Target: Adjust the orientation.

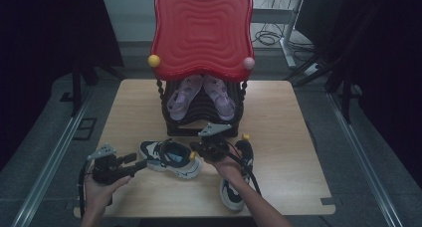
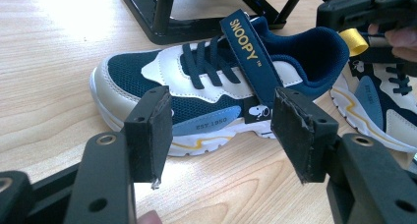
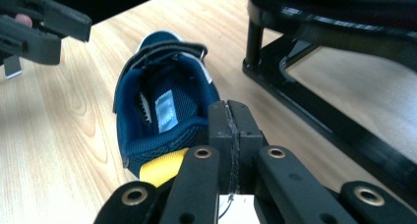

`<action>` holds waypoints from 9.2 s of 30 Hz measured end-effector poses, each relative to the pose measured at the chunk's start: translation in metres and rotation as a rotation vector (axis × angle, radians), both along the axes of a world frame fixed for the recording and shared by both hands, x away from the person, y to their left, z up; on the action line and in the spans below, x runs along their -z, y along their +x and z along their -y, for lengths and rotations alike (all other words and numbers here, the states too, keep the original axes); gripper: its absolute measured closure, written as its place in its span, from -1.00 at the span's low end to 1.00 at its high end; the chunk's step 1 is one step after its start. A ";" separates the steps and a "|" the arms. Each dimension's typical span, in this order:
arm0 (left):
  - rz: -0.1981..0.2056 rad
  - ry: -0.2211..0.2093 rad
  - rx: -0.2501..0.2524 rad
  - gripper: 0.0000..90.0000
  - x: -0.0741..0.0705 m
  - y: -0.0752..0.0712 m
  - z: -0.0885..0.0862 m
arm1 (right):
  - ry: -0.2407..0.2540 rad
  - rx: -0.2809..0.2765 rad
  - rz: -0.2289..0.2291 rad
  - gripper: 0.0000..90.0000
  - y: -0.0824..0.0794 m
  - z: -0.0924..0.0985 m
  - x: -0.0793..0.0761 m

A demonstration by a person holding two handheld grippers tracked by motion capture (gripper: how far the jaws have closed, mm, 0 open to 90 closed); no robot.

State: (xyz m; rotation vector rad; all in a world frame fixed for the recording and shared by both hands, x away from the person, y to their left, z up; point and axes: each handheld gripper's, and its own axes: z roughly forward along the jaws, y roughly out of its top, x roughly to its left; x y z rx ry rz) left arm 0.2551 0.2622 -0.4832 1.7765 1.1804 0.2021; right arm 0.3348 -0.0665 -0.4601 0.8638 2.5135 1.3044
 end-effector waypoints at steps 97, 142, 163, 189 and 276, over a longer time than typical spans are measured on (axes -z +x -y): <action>0.010 -0.001 -0.103 -0.08 0.003 -0.006 -0.035 | 0.142 -0.360 -0.028 0.96 -0.073 -0.101 0.028; 0.025 0.009 -0.137 -0.09 0.001 -0.008 -0.040 | 0.113 -0.110 0.058 0.94 -0.080 0.043 0.008; 0.025 0.006 -0.143 -0.09 0.001 -0.009 -0.044 | 0.076 -0.001 0.043 0.96 -0.085 0.077 0.021; 0.016 0.010 -0.137 -0.10 0.004 -0.009 -0.043 | -0.031 0.020 -0.027 0.98 -0.091 0.096 0.043; 0.001 -0.002 -0.123 -0.11 0.009 -0.007 -0.044 | -0.035 0.169 -0.118 0.99 -0.097 0.206 0.040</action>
